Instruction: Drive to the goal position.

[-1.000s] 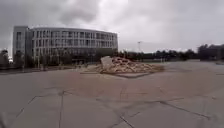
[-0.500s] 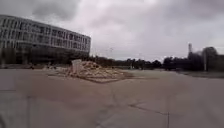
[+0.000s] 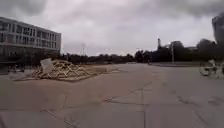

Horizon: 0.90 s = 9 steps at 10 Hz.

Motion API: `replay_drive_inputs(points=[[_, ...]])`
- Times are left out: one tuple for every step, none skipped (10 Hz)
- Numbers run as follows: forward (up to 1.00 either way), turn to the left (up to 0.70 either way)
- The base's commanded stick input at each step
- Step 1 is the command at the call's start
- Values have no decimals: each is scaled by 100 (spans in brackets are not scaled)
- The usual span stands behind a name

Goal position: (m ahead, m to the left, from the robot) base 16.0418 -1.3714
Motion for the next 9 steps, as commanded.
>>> replay_drive_inputs(points=[[12,0],[25,1],[68,11],[80,7],[92,3],[98,3],[100,3],[100,2],[100,2]])
